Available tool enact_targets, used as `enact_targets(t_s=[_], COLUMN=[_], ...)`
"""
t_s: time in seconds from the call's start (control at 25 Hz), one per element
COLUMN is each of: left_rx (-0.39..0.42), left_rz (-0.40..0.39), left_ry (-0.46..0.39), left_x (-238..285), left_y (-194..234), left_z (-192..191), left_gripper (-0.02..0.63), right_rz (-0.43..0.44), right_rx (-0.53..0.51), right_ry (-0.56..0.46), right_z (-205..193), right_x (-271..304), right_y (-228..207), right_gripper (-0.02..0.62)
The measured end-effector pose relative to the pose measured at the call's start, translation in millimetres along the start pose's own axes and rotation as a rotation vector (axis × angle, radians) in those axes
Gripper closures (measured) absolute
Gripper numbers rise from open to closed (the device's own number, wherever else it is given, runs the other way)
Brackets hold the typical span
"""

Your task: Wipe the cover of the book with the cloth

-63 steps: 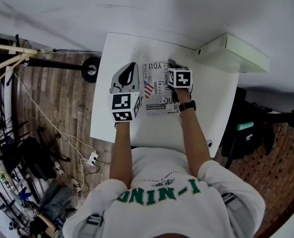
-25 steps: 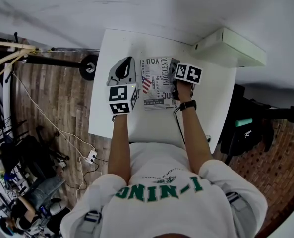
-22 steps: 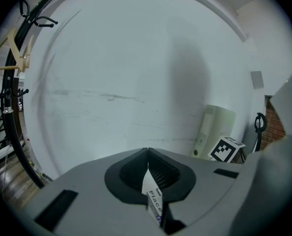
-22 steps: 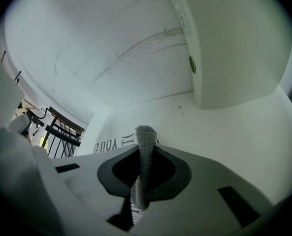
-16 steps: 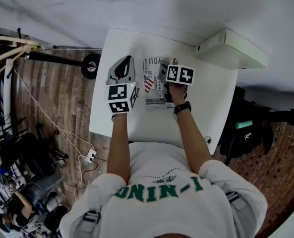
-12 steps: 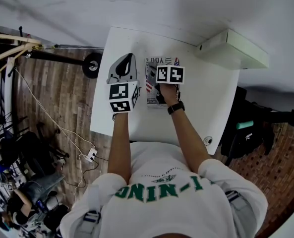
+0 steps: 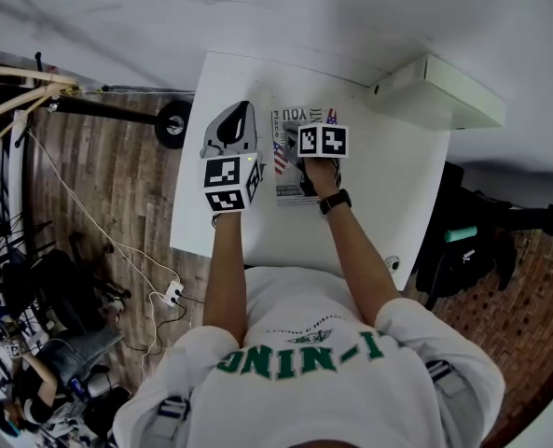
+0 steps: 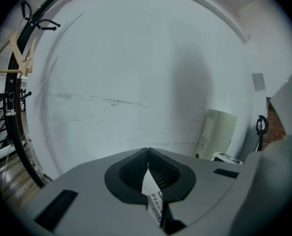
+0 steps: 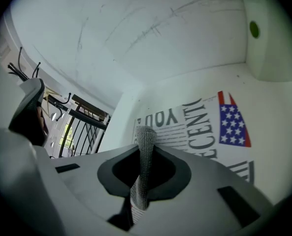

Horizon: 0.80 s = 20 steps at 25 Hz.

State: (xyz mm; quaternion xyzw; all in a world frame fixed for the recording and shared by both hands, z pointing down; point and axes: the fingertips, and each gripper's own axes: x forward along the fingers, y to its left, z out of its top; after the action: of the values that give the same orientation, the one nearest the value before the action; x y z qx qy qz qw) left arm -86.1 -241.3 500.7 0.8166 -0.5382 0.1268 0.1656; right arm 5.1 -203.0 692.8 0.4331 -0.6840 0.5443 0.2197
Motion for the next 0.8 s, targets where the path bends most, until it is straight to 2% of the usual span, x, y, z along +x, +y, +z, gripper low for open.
enact_targets(t_s=[0.36,0.6,0.68,0.8], left_rx=[0.031,0.019,0.015,0.014], left_rz=[-0.013,-0.006,-0.001,0.001], left_ry=[-0.019,-0.032,-0.03,-0.024], left_x=[0.4,-4.4,-6.1,-6.7], left_y=[-13.3,-10.7,-8.5,-7.9], left_z=[6.9,9.6,9.2,7.4], left_gripper=[0.594,0.594,0.594,0.594], right_rz=[-0.131,-0.177,-0.152,-0.019], right_rx=[0.109,0.125,0.134,0.153], right_ry=[-0.099,-0.126,-0.118,-0.088], right_z=[16.6,19.7,17.5,8.7], right_x=[-56.0,-67.7,-62.9,-47.6], right_y=[-82.2,-97.4,-86.9,-43.6], right_gripper=[0.563,0.563,0.563,0.561])
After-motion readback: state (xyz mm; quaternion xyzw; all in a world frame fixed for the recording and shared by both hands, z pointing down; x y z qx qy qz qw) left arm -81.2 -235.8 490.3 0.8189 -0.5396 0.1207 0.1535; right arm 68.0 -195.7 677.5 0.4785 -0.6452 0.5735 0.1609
